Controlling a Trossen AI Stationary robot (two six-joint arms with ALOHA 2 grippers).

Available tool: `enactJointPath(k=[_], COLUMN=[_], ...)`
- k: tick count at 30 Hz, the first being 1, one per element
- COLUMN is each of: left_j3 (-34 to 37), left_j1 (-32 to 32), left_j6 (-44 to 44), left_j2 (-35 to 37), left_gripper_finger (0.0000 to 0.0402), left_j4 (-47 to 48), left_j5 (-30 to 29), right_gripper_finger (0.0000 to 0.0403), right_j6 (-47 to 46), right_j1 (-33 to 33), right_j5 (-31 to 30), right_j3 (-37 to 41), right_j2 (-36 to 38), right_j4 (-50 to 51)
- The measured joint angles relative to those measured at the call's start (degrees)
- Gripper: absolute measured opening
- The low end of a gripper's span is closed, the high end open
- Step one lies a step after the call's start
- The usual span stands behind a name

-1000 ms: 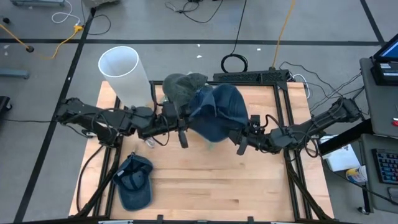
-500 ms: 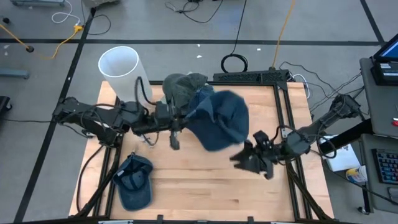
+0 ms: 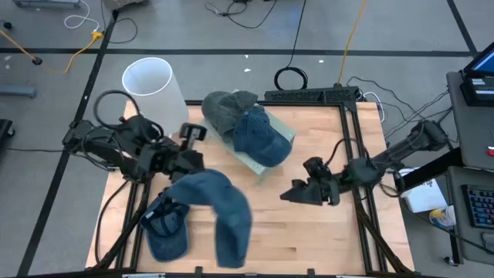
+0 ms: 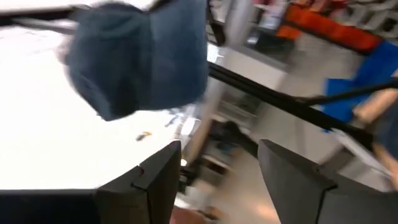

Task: Pick & Place hat
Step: Stack the right blue cap on top of the blue cap on the shelf

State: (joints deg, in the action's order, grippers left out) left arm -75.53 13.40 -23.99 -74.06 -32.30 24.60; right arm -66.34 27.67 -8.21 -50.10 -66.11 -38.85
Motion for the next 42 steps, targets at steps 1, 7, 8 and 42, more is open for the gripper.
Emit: enactJointPath(k=[1,7,8,42], left_j3=[0.0,0.0,0.0,-25.3], left_j1=[-0.2,-1.4,-1.5,-5.8], left_j6=[-1.7,-6.4,-6.9,2.5], left_j2=[0.0,0.0,-0.2,-26.9], left_gripper_finger=[0.0008,0.0008,0.0008,0.0024], left_j4=[-1.2,-7.8,-8.4,-8.4], left_j5=[1.9,7.4,7.4,13.8], right_gripper_finger=[0.0208,0.0208,0.0208,0.0102], right_j6=[-0.5,-4.8,-5.9,-6.2], right_j1=[-1.1,-6.9,-7.8,-6.0], right_j5=[1.6,9.8,10.3,24.7], right_j3=[0.3,0.6,0.6,-14.8], right_j2=[-0.9,-7.6,-8.9,-19.3], right_j4=[-3.4,-17.7,-19.8,-31.5])
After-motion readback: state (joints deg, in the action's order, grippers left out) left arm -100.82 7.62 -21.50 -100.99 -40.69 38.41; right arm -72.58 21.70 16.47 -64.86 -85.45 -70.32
